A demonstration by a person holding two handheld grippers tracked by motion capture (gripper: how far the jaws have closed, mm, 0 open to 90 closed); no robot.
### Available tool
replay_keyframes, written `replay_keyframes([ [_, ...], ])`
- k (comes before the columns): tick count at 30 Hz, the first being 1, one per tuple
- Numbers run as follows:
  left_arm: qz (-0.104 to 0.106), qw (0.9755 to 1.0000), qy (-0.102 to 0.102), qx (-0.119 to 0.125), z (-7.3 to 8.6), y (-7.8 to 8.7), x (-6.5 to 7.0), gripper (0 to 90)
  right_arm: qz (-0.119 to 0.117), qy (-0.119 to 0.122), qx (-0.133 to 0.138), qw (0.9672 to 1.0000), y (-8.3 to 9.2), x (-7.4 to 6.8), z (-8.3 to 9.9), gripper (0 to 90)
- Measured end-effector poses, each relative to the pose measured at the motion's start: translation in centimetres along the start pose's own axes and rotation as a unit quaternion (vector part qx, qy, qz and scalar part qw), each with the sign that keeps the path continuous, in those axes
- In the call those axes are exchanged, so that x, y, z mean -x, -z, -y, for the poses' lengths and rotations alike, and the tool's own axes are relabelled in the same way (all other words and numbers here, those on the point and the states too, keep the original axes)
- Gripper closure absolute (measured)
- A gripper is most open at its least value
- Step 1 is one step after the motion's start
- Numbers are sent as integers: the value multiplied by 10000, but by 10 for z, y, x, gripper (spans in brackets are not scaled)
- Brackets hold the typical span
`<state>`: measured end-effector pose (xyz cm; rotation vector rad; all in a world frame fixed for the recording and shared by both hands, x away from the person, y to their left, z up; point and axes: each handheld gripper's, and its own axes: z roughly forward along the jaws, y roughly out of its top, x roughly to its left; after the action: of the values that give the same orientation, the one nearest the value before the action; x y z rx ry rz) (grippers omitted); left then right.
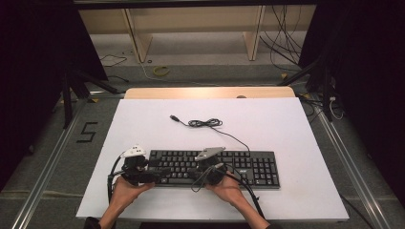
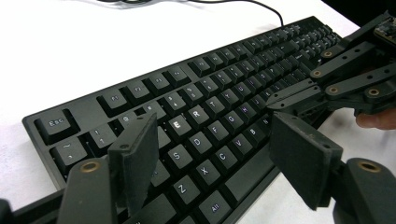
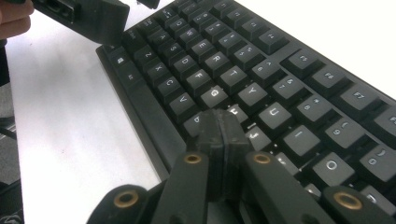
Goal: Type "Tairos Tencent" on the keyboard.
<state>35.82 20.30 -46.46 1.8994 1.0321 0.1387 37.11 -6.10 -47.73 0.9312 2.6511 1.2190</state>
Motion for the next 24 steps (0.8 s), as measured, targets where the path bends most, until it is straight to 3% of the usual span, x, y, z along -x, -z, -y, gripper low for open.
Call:
replay_keyframes([
  [4,7,10000,-5,-1,0,0,0,326,72,117,-90,9999,-5,-1,1,900],
  [12,11,10000,-45,-63,1,-3,1,330,65,62,-26,10000,-4,-2,2,900],
  [17,50,9999,-92,-99,2,-4,1,339,-34,-117,249,9996,9,4,-1,818],
  [24,73,9998,-157,-136,2,-6,2,379,4,-183,405,9990,23,10,0,601],
])
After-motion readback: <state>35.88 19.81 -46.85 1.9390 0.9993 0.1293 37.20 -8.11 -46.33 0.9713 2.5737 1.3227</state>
